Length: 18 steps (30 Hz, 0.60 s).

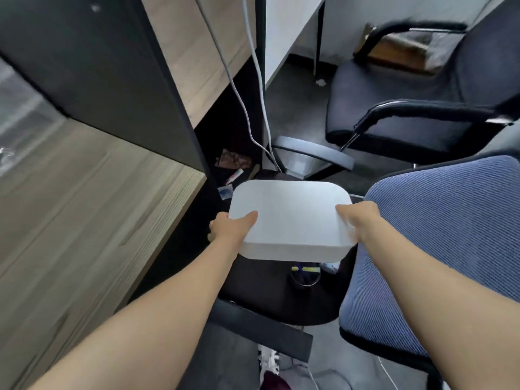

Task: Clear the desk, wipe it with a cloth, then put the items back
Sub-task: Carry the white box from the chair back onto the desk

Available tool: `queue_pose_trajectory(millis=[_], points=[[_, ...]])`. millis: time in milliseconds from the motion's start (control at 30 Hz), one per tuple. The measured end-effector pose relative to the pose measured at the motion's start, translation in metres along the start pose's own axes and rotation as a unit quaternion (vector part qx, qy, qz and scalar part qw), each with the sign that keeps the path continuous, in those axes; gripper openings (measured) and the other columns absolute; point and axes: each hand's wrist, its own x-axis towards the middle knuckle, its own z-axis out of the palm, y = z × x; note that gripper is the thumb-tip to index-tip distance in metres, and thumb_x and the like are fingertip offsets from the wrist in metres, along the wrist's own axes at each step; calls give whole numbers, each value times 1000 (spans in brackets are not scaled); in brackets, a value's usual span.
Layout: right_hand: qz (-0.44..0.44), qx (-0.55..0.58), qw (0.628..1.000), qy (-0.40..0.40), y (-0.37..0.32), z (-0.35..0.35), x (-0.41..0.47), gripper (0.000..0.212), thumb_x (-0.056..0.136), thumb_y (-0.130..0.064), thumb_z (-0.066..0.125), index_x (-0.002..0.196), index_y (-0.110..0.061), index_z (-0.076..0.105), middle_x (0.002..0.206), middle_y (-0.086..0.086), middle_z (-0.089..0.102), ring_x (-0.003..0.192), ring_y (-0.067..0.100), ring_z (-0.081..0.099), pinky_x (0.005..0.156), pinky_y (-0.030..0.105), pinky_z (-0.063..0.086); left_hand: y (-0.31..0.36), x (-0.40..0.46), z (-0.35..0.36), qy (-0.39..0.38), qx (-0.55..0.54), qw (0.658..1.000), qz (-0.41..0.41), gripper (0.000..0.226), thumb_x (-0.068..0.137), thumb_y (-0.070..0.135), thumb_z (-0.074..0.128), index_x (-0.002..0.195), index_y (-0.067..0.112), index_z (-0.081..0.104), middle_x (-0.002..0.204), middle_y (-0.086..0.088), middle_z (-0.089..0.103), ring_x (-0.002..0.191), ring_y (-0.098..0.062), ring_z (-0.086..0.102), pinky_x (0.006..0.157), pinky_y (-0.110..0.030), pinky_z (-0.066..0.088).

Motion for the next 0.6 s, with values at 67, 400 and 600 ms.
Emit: queue_pose_trajectory(millis=[67, 400, 600], points=[[-5, 17, 1000, 1, -5, -13, -24, 54, 80, -21, 64, 126, 3, 48, 120, 13, 56, 109, 35, 56, 92, 44, 49, 7, -25, -14, -16, -50, 998, 17, 67, 51, 56, 70, 104, 20, 49, 116, -3, 53, 100, -27, 55, 82, -41, 50], [-83, 109, 987, -82, -40, 7, -202, 42, 83, -22, 69, 119, -5, 56, 112, 13, 62, 98, 37, 62, 81, 56, 52, -20, -140, -184, -78, -215, 971, 63, 49, 87, 41, 62, 125, 26, 36, 119, -2, 52, 105, -29, 54, 70, -46, 53], [-141, 72, 926, -344, -73, 70, -310, 53, 88, -35, 64, 136, -40, 43, 132, 2, 49, 125, 35, 43, 98, 70, 29, -65, -172, -312, 32, -298, 952, 68, 49, 88, 40, 61, 128, 20, 40, 123, -8, 47, 106, -34, 51, 64, -50, 53]])
